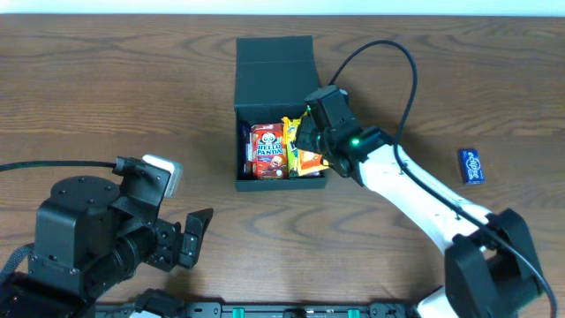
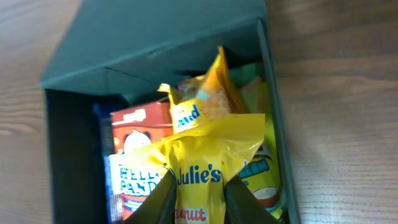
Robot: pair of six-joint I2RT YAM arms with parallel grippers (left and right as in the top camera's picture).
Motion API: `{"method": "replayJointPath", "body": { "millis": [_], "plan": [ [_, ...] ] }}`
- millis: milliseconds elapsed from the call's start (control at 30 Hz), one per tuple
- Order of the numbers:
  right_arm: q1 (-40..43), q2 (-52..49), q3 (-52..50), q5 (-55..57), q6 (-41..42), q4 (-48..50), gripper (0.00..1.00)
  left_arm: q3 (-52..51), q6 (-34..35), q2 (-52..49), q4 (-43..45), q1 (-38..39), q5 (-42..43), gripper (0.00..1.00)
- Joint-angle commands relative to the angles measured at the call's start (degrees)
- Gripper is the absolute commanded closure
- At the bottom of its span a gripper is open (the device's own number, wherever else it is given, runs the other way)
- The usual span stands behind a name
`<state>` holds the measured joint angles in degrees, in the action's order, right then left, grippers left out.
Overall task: Pack container
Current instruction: 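Lower the Peanut packet into the box's right side and release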
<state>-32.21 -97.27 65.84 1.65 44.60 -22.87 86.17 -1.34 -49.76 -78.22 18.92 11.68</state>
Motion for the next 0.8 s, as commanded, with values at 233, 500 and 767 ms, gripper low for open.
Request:
{"method": "replayJointPath", "body": {
  "millis": [233, 500, 767],
  "plan": [
    [-0.5, -0.4, 1.3, 0.9, 1.2, 0.1, 0.51, 1.0, -0.4, 0.0, -0.1, 0.0, 0.3, 0.05],
    [-0.4, 1.4, 7.5, -0.5, -3.7, -2.1, 0.56, 1.0, -0.4, 0.0, -0.1, 0.0, 0.3, 0.05],
    [-0.4, 1.3, 11.0, 4.4, -12.2, -2.9, 0.99, 1.0, -0.4, 0.0, -0.1, 0.0, 0.3, 0.05]
  ]
}}
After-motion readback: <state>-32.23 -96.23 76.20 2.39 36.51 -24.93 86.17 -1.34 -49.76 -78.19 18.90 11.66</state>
